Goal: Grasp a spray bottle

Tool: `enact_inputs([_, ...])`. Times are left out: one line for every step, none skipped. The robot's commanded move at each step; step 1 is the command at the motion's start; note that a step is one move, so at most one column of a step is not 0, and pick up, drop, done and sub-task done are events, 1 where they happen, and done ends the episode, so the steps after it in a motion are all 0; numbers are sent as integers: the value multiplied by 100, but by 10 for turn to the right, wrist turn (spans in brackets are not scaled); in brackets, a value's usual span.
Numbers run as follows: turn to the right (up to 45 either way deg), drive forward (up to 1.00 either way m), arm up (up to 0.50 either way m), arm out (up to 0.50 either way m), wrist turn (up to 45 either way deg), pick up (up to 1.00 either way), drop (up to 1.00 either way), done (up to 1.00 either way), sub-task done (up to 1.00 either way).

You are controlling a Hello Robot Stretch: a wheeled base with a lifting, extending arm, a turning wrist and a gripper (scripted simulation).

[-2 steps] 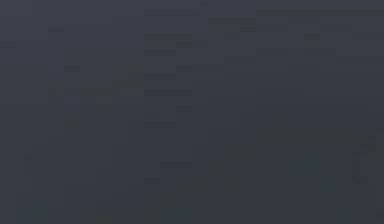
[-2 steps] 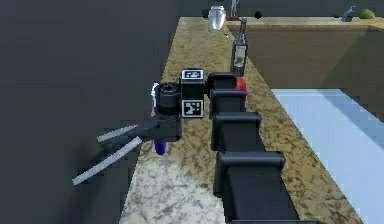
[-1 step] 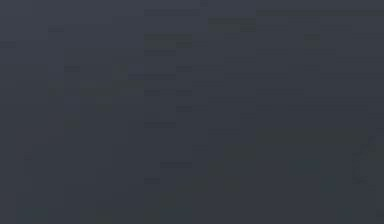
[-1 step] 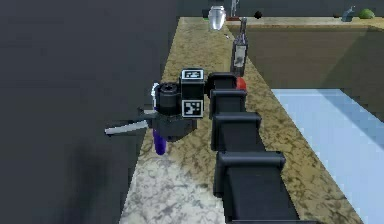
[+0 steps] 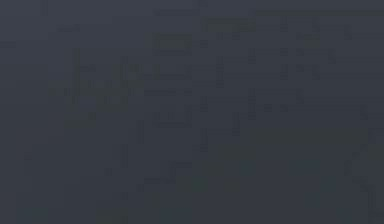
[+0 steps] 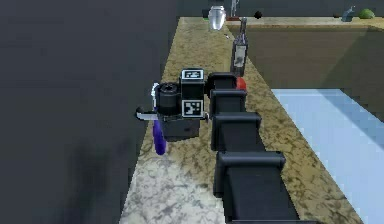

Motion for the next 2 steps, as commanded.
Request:
enact_inputs([0, 0, 0, 0, 0, 100, 0, 0, 0])
enact_inputs([0, 0, 0, 0, 0, 0, 0, 100, 0])
